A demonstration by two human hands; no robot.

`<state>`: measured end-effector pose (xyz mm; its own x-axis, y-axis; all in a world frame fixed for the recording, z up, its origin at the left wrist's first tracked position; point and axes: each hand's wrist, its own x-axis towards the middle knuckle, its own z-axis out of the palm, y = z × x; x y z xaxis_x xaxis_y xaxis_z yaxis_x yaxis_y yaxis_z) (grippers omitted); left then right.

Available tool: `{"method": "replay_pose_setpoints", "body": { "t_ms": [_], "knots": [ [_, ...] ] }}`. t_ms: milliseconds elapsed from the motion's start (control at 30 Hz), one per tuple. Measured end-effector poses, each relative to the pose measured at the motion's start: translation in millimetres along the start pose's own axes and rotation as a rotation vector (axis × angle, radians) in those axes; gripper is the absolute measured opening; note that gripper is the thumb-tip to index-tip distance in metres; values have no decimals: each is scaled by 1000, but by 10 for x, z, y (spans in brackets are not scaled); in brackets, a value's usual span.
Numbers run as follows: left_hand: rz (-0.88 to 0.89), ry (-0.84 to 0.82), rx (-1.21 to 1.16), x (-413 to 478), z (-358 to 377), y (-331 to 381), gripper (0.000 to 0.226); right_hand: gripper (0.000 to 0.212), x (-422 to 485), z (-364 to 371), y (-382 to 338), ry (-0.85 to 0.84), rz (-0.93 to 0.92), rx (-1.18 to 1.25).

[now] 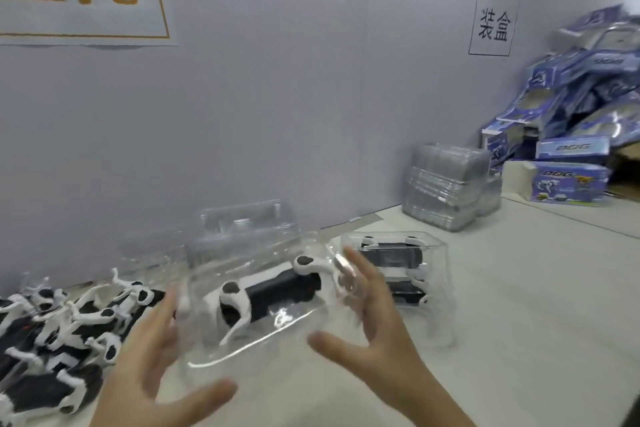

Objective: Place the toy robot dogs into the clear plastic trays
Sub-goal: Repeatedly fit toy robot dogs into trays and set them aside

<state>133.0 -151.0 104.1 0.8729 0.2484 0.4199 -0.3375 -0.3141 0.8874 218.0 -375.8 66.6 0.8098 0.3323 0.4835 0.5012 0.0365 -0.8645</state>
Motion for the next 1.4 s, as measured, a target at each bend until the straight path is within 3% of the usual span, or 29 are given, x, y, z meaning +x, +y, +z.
{"method": "replay_pose_setpoints", "body": {
  "t_ms": [100, 200, 267, 400, 533, 600, 700, 800, 933, 1033, 1133, 1233, 1333, 1400],
  "knots": [
    [1, -63, -135, 397, 374, 51, 114, 89, 273, -517, -178, 251, -104, 16],
    [-14, -127, -199, 882, 931, 162, 105, 79, 567, -995, -215, 380, -94, -120],
    [-79, -174, -196, 1150, 1241, 112, 107, 79, 714, -1242, -107, 402, -31, -210],
    [-210, -222, -206, 1408, 1664, -190, 78, 87, 842, -1505, 270, 410, 114, -315],
    [-255, -227, -254, 1429, 1817, -405, 79, 89, 743, -1540, 529, 323, 213, -348],
    [-338, -239, -376, 1341, 1846, -399, 85, 96, 602, -1494, 591, 338, 216, -297],
    [-619, -170, -495, 1177, 1942, -462, 83, 108, 285, -1337, 688, 583, 254, -38],
    [-852, -152, -527, 1004, 2078, -637, 86, 84, -77, -1083, 871, 835, 436, 186],
    [-755, -250, -425, 881, 2315, -733, 112, 67, -135, -826, 973, 860, 604, 408],
    [-687, -340, -445, 857, 2597, -689, 128, 52, 62, -1021, 941, 845, 540, 498],
    [-648, -427, -467, 913, 2924, -563, 130, 54, 142, -1384, 998, 874, 453, 453],
    [-741, -523, -515, 996, 3210, -376, 109, 56, 164, -1569, 921, 1022, 470, 448],
    [-902, -478, -713, 1108, 3411, -366, 88, 52, 10, -1683, 868, 1052, 499, 493],
    [-908, -448, -783, 1151, 3440, -403, 76, 50, -101, -1791, 848, 1066, 538, 548]
  ]
}}
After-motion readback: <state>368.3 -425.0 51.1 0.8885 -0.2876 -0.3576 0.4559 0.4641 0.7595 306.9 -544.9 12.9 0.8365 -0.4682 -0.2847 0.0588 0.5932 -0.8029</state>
